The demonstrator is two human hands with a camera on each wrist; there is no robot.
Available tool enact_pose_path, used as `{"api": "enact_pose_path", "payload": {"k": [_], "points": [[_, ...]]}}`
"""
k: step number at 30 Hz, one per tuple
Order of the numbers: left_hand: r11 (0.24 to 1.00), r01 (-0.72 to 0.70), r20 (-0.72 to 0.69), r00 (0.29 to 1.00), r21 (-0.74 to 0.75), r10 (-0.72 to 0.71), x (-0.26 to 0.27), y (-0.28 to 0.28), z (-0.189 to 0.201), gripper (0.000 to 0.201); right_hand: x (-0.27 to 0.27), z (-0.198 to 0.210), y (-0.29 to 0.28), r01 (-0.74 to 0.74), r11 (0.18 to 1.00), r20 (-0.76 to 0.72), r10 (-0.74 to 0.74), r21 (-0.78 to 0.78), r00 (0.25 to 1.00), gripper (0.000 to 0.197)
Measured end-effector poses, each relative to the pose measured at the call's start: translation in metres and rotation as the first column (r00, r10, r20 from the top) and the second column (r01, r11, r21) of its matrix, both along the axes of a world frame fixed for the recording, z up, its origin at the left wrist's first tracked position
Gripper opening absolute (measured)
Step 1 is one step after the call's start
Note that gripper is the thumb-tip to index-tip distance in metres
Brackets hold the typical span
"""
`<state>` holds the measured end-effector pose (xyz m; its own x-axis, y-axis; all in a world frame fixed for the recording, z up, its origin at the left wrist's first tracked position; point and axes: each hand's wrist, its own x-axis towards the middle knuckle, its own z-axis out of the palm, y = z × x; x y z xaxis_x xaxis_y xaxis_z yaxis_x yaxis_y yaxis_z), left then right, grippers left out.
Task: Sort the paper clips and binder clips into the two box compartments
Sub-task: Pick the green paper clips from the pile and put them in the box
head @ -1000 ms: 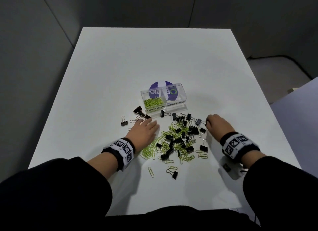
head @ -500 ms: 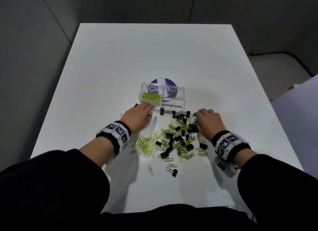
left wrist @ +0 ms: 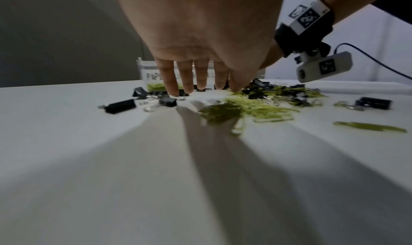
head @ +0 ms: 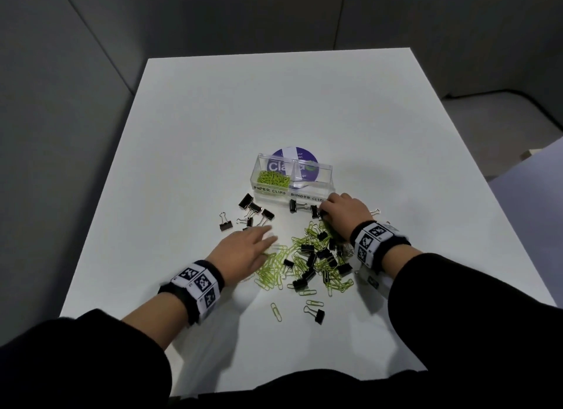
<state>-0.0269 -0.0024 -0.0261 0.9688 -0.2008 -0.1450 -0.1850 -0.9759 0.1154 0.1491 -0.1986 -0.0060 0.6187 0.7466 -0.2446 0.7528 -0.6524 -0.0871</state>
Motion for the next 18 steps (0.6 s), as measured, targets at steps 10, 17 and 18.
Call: {"api": "enact_pose_path", "payload": {"k": [10, 17, 18], "points": [[0.995, 0.086, -0.211, 0.973, -0.045, -0.094, -0.022, 0.004, 0.005, 0.074, 0.024, 0.008, 0.007, 0.151, 0.986, -0.030, -0.149, 0.068, 0.988, 0.026], [0.986, 0.138, -0.004, 0.990, -0.094, -0.139, -0.013, -0.004, -0.006, 0.045, 0.003, 0.018, 0.012, 0.093, 0.995, -0.173, -0.084, 0.040, 0.981, 0.022], [0.986, 0.126, 0.000, 0.992, -0.106, -0.127, -0.010, -0.008, -0.005, 0.049, -0.006, 0.018, 0.014, 0.042, 0.998, -0.189, -0.033, 0.040, 0.981, 0.020]]}}
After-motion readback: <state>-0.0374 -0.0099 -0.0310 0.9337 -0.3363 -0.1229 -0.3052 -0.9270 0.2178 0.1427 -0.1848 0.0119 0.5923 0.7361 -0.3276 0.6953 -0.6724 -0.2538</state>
